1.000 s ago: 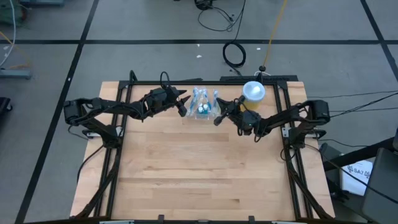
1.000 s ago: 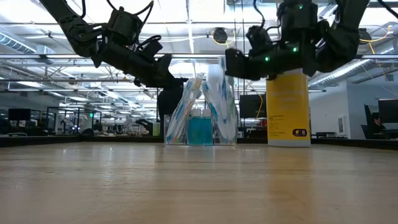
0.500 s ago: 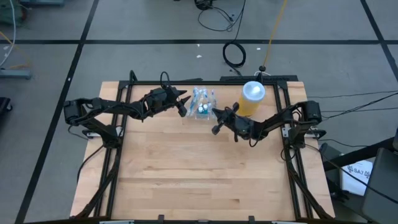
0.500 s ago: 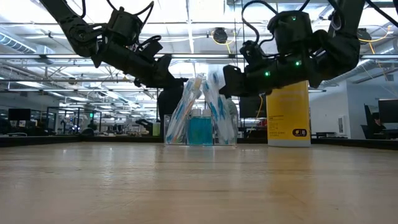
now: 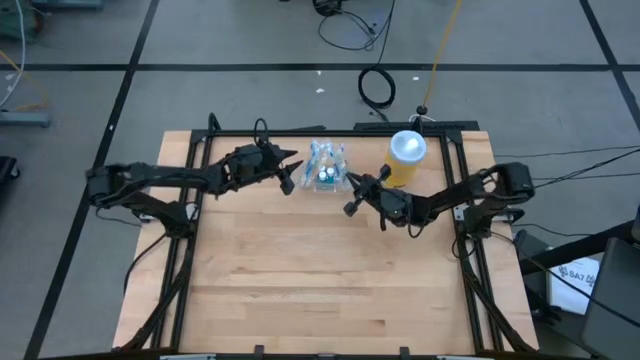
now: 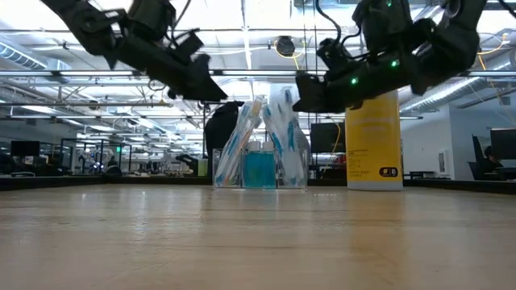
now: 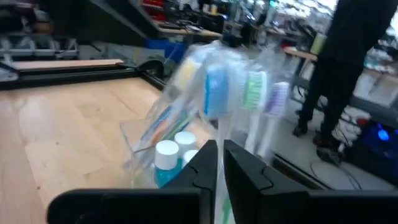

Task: Pick & Place toothbrushing station
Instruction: Put the blue toothbrush into the right compartment of the transparent organizer, then return to Home Position

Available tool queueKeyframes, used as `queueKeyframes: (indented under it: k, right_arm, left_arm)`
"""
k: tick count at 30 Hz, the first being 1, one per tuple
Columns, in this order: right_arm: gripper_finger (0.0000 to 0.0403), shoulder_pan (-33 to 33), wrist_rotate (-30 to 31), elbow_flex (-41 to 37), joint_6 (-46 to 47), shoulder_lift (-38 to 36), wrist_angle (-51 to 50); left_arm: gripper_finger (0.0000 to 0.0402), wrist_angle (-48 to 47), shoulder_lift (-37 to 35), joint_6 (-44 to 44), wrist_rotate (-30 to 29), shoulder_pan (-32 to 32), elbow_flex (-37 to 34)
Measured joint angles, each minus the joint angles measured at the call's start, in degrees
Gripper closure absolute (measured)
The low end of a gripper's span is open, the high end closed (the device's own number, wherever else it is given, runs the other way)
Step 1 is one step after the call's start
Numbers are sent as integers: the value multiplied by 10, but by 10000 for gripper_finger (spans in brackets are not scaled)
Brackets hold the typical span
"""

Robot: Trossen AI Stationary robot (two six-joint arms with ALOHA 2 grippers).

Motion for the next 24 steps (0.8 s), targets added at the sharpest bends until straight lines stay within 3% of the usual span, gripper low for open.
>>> queueKeyframes:
  k: [6,12,15,21,24]
  right_arm:
    - [357,6,22,0,78,-84,-149]
    - [328,21,14,0,74,-166,-270]
    - [320,32,-51,0,82,-225,-318]
    - [327,41,-288,0,87,-348,-436]
    - [344,41,-328,0,83,-408,-493]
  left_arm:
    - [236,-101,-98,-31,0,-19,0]
    - [236,-246,-207,-98,1,-49,0]
    - [236,-329,-281,-121,1,-64,0]
    - [236,-424,-406,-107,0,-105,0]
    - [236,-444,-455,-74,-3,-119,0]
